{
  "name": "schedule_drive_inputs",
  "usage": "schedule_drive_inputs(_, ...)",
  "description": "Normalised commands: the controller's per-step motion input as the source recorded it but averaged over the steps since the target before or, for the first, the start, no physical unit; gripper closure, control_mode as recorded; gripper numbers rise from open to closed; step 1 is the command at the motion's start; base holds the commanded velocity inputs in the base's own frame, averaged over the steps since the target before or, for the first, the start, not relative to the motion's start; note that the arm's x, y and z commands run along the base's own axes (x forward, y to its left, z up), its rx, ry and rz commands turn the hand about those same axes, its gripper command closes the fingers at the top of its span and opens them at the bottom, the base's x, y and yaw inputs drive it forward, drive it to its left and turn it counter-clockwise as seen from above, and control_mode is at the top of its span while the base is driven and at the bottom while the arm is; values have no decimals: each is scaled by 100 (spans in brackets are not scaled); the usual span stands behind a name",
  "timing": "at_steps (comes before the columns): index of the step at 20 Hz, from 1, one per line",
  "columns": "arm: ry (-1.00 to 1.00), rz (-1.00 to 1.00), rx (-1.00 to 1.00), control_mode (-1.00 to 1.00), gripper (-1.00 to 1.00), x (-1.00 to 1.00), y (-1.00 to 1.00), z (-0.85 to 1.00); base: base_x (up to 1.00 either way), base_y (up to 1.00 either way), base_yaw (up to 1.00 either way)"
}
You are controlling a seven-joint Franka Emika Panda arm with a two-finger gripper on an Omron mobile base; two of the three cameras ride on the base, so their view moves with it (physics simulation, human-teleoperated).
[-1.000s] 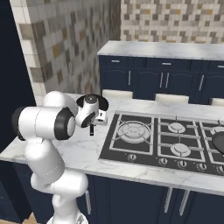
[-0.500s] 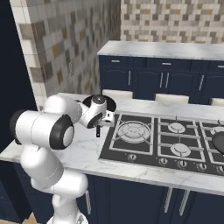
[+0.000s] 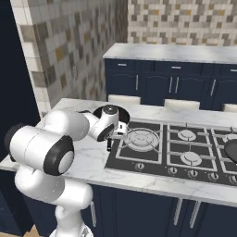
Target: Place both pans onto different burners. Then place the avocado and the fish on different pans.
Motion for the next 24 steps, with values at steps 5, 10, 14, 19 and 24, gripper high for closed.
schedule_drive_inputs(5,0,0,-5,-100,100,-12,-40,0,0,0,0)
schedule_drive_inputs(10,0,0,-2,-100,100,0,-57,-4,0,0,0)
schedule_drive_inputs(14,1,0,0,-100,100,0,-59,-19,0,0,0)
schedule_drive_inputs(19,4,0,0,-100,100,0,-45,-31,0,0,0)
schedule_drive_inputs(24,2,0,0,-100,100,0,-52,-15,0,0,0)
